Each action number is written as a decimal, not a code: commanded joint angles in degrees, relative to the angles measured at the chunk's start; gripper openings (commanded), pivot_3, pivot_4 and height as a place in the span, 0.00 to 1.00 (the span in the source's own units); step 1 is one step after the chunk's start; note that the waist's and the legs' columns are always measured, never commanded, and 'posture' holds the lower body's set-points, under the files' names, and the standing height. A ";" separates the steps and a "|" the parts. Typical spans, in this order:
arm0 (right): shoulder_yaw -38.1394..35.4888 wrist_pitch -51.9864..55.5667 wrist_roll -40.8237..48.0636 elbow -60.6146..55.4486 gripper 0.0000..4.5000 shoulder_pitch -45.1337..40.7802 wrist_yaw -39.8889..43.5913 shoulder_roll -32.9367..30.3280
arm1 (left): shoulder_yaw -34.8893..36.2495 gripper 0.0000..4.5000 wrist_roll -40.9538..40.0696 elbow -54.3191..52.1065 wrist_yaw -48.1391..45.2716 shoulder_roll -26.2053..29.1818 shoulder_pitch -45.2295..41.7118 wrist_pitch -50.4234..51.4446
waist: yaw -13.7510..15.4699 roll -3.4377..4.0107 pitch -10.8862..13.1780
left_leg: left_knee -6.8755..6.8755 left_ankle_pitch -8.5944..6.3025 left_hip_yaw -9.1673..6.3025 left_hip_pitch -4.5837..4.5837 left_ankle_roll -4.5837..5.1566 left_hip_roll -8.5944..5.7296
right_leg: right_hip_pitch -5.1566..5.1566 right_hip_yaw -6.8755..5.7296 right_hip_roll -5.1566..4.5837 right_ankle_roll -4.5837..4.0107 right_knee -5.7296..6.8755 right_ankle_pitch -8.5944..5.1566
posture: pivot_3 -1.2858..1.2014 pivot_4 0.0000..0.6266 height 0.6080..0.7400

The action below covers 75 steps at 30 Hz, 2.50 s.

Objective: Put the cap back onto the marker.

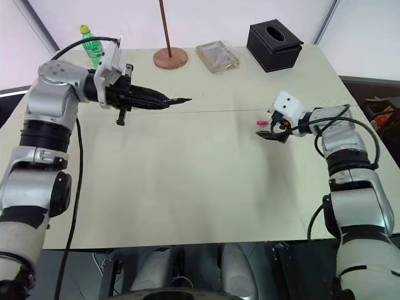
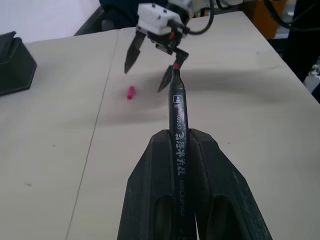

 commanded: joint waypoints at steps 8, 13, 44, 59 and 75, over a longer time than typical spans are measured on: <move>-2.96 2.54 -2.06 12.48 0.99 -9.71 -1.62 2.09 | 2.76 0.01 -3.83 -9.81 4.32 2.34 3.19 5.19 | -0.26 0.00 0.00 | 0.03 0.22 0.00 -0.40 -0.38 0.00 | -0.49 0.01 0.02 -0.01 0.11 0.01 | 0.52 0.24 1.00; -3.63 5.44 -2.50 13.89 0.99 -10.56 -2.83 3.57 | 3.07 0.01 -4.76 -12.09 6.00 2.40 4.29 6.52 | -0.17 0.00 0.00 | 0.04 0.22 0.00 -0.40 -0.38 0.00 | -0.50 0.01 0.02 -0.01 0.14 0.01 | 0.52 0.24 1.00; -7.61 17.56 -3.24 15.33 0.80 -14.02 -2.52 6.41 | 4.69 0.00 -10.01 -21.00 13.72 3.36 8.59 12.24 | -0.16 0.02 0.00 | 0.04 0.24 0.01 -0.42 -0.40 -0.02 | -0.55 0.03 0.01 -0.01 0.20 0.01 | 0.52 0.24 1.00; -6.42 17.48 -4.58 15.30 0.29 -13.98 0.36 7.00 | 4.94 0.00 -11.20 -21.89 16.16 3.46 9.25 12.19 | -0.16 0.02 0.00 | 0.04 0.25 0.01 -0.42 -0.42 -0.03 | -0.55 0.04 0.01 -0.02 0.21 0.01 | 0.52 0.24 1.00; 5.58 3.16 -17.79 15.47 0.99 -16.14 -0.19 4.89 | 4.95 0.00 -11.61 -22.15 17.25 2.87 9.59 11.99 | -0.12 0.03 -0.01 | 0.05 0.28 0.00 -0.42 -0.48 -0.05 | -0.56 0.03 0.00 -0.02 0.23 0.01 | 0.52 0.24 1.00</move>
